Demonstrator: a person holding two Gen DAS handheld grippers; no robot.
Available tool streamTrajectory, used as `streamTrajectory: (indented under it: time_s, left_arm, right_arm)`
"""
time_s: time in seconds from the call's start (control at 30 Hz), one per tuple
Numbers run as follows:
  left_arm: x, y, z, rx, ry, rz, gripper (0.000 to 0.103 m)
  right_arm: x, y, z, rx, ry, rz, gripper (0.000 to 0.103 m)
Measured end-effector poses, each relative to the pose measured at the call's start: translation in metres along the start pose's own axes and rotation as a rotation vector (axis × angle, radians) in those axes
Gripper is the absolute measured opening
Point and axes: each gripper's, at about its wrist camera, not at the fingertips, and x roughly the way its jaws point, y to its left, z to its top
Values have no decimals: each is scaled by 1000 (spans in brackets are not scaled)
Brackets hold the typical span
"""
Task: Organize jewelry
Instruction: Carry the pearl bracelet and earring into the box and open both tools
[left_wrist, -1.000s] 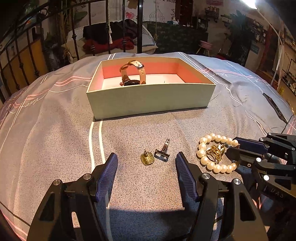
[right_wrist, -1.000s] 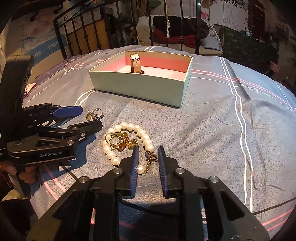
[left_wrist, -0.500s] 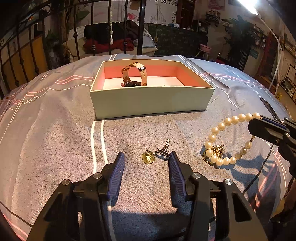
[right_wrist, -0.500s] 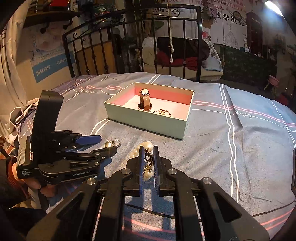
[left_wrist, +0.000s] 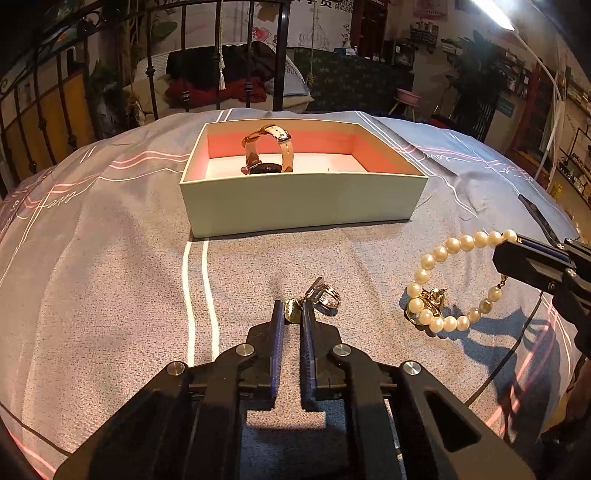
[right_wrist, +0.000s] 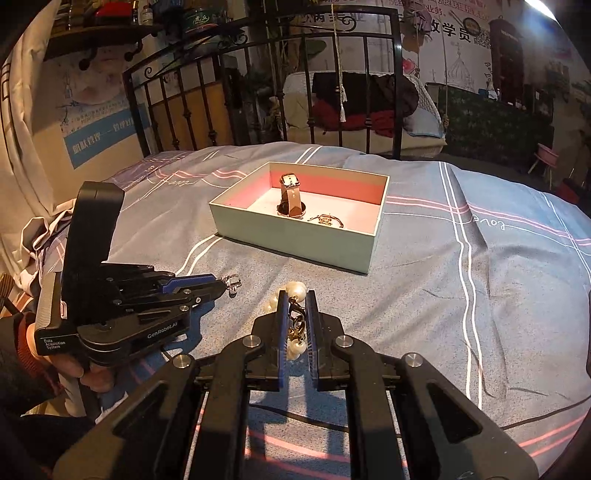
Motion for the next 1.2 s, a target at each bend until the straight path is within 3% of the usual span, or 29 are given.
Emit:
streamTrajectory:
  time_s: [0.17, 0.5, 0.87, 1.2]
  left_arm:
    - [6, -8, 7, 72, 32, 35, 16]
    - [-4, -6, 7, 96, 27, 10, 12]
    - [-42, 3, 33, 22, -66, -41, 12]
    - [-58, 1, 78, 57, -137, -34, 12]
  right_arm:
    - [-1, 0, -1, 2, -1, 7, 10]
    - [-6, 0, 3, -12, -13, 14, 10]
    - [-18, -3, 27, -30, -90, 44, 10]
    - [-21, -5, 70, -58, -142, 39, 10]
